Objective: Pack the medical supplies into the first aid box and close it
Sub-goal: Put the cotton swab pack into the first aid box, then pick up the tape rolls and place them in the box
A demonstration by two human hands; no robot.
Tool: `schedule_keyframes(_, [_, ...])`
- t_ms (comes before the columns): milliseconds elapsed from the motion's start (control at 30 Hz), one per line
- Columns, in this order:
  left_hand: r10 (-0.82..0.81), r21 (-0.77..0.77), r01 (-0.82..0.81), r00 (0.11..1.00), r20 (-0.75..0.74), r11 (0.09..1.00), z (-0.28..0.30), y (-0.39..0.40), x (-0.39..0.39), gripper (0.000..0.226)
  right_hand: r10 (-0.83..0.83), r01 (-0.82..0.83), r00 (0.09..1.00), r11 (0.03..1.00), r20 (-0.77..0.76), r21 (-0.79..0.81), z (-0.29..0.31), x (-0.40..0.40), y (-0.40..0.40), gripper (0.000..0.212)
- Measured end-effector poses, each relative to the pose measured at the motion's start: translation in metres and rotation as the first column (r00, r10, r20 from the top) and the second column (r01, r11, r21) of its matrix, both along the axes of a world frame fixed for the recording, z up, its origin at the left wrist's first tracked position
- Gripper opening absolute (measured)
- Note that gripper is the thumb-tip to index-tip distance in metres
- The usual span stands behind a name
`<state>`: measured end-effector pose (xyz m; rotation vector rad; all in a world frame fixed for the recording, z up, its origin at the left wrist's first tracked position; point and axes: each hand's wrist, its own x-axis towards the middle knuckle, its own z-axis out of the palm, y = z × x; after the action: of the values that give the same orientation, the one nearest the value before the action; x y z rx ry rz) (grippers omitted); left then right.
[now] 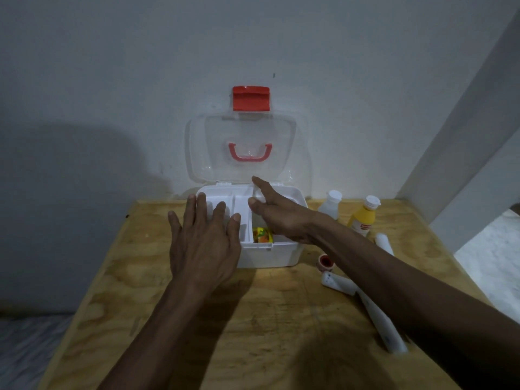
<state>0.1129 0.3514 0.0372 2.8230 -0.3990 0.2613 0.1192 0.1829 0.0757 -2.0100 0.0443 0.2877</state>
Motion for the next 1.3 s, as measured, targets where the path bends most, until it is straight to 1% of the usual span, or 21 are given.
schedule_keyframes(100, [-0.005, 0.0, 0.005, 1.0, -0.005, 1.0, 0.0, 0.0, 0.0, 0.074, -0.034, 0.037, 0.998, 0.997, 0.046, -0.063, 0.007, -0.003, -0.001, 0.057])
schedule_keyframes(200, [-0.014, 0.002, 0.014, 1.0, 0.014, 1.0, 0.0, 0.0, 0.001, 0.072, -0.064, 0.081, 0.988, 0.989, 0.137, -0.121, 0.018, -0.015, -0.006, 0.054])
schedule_keyframes(333, [-0.02, -0.017, 0.02, 0.999, 0.046, 1.0, 0.0, 0.001, -0.002, 0.07, -0.141, 0.177, 0.939, 0.98, 0.314, -0.09, 0.029, -0.046, -0.023, 0.046])
schedule_keyframes(433, [0.009, -0.032, -0.006, 0.995, 0.102, 0.999, 0.004, -0.001, -0.008, 0.069, -0.24, 0.268, 0.885, 0.963, 0.398, -0.017, 0.032, -0.073, -0.042, 0.038])
schedule_keyframes(500, [0.022, -0.102, 0.001, 0.975, 0.22, 0.995, 0.01, -0.005, -0.018, 0.062, -0.324, 0.355, 0.821, 0.935, 0.47, 0.024, 0.03, -0.094, -0.058, 0.032])
schedule_keyframes(567, [0.024, -0.248, 0.078, 0.923, 0.384, 0.966, 0.016, -0.015, -0.037, 0.052, -0.402, 0.461, 0.74, 0.887, 0.539, 0.027, 0.023, -0.113, -0.074, 0.026])
schedule_keyframes(600, [0.019, -0.319, 0.134, 0.902, 0.432, 0.938, 0.018, -0.022, -0.048, 0.048, -0.427, 0.513, 0.707, 0.858, 0.563, 0.006, 0.017, -0.122, -0.082, 0.023])
schedule_keyframes(667, [-0.046, -0.393, 0.246, 0.89, 0.454, 0.886, 0.017, -0.042, -0.074, 0.04, -0.447, 0.584, 0.677, 0.81, 0.584, -0.057, -0.001, -0.137, -0.095, 0.02])
schedule_keyframes(733, [-0.135, -0.42, 0.317, 0.903, 0.408, 0.85, 0.009, -0.065, -0.096, 0.032, -0.44, 0.619, 0.674, 0.775, 0.594, -0.129, -0.021, -0.146, -0.105, 0.017])
schedule_keyframes(767, [-0.165, -0.432, 0.321, 0.918, 0.36, 0.843, 0.004, -0.076, -0.105, 0.03, -0.435, 0.63, 0.678, 0.759, 0.593, -0.164, -0.029, -0.15, -0.108, 0.017])
schedule_keyframes(833, [-0.179, -0.436, 0.274, 0.952, 0.247, 0.858, -0.006, -0.096, -0.116, 0.026, -0.434, 0.634, 0.706, 0.74, 0.56, -0.226, -0.043, -0.155, -0.113, 0.021])
schedule_keyframes(933, [-0.142, -0.409, 0.18, 0.982, 0.121, 0.895, -0.018, -0.119, -0.12, 0.022, -0.428, 0.622, 0.745, 0.723, 0.511, -0.301, -0.058, -0.153, -0.116, 0.027])
schedule_keyframes(1033, [-0.089, -0.371, 0.089, 0.996, 0.016, 0.924, -0.026, -0.136, -0.116, 0.023, -0.428, 0.624, 0.75, 0.709, 0.504, -0.328, -0.065, -0.146, -0.116, 0.026])
schedule_keyframes(1133, [-0.032, -0.36, 0.02, 0.999, -0.028, 0.933, -0.031, -0.145, -0.111, 0.024, -0.427, 0.626, 0.749, 0.706, 0.507, -0.331, -0.07, -0.14, -0.115, 0.022])
schedule_keyframes(1300, [0.024, -0.357, -0.056, 0.995, -0.092, 0.933, -0.03, -0.155, -0.101, 0.025, -0.395, 0.592, 0.771, 0.734, 0.5, -0.334, -0.078, -0.132, -0.12, 0.019])
